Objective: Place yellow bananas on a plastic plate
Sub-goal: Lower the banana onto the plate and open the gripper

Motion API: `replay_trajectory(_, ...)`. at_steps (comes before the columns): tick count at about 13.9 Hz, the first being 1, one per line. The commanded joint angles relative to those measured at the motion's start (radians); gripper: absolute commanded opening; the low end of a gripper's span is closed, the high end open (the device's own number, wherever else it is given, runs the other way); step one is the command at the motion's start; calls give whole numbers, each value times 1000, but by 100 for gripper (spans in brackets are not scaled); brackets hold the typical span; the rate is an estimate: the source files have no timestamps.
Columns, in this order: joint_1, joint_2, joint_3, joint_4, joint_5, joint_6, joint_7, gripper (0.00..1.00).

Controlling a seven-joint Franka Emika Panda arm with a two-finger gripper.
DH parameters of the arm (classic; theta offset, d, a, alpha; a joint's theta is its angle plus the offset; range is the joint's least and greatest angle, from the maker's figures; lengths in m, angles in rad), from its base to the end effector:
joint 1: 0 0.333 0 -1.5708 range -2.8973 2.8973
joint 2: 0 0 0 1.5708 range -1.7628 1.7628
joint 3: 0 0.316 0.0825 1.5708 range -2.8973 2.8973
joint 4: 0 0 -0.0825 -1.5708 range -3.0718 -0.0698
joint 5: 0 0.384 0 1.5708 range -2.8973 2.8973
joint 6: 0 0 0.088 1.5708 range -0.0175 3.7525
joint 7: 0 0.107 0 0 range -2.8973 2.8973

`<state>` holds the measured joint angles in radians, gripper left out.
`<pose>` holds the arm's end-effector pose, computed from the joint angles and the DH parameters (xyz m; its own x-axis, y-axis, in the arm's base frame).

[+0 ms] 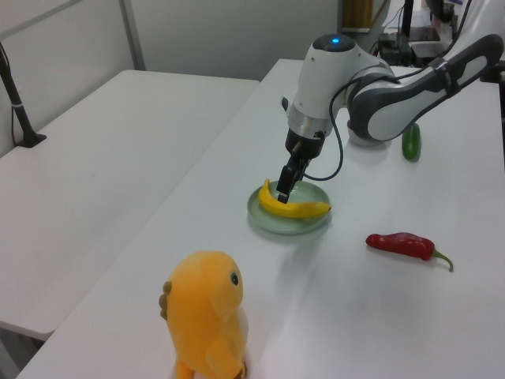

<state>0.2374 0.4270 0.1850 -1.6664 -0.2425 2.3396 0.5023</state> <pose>0.6381 0.2657 0.3884 0.9596 0.0390 0.2788 0.0406 -0.9992 0.0001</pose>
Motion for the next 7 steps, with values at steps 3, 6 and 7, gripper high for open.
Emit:
replay_trajectory(3,14,-89,-1,8,-11,-181,-28,100)
replay_trajectory(6,23,-222,-1,-60,18,-269,-28,100)
replay_trajectory(7,23,-249,1,-84,25,-269,-28,100)
